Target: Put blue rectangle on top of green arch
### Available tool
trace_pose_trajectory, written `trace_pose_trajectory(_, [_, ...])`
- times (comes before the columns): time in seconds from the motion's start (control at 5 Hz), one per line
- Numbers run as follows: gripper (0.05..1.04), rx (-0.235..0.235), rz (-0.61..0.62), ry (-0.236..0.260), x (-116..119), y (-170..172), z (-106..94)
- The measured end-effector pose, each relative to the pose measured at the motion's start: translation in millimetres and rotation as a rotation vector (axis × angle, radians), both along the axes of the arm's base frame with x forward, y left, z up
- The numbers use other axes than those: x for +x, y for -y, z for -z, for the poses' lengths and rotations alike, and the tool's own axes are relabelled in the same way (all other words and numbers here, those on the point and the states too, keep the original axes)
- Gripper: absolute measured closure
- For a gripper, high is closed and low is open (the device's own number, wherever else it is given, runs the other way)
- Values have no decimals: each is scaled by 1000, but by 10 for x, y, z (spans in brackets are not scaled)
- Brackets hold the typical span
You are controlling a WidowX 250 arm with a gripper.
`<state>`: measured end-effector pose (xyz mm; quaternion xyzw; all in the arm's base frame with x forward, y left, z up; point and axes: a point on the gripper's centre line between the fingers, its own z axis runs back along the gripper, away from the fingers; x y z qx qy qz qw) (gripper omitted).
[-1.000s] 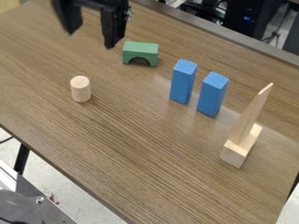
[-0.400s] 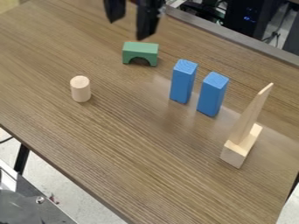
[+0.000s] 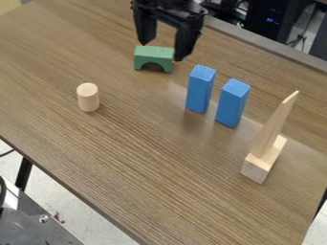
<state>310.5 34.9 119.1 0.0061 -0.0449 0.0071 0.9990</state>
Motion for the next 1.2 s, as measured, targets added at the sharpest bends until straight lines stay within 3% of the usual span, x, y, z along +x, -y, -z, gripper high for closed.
trace_pose_trajectory(0.2, [85, -38, -35, 7, 58, 55, 173])
trace_pose_trajectory(0.6, [85, -59, -69, 57, 156, 129, 322])
trace_pose_trajectory(1.2, [85, -58, -59, 74, 197, 240, 313])
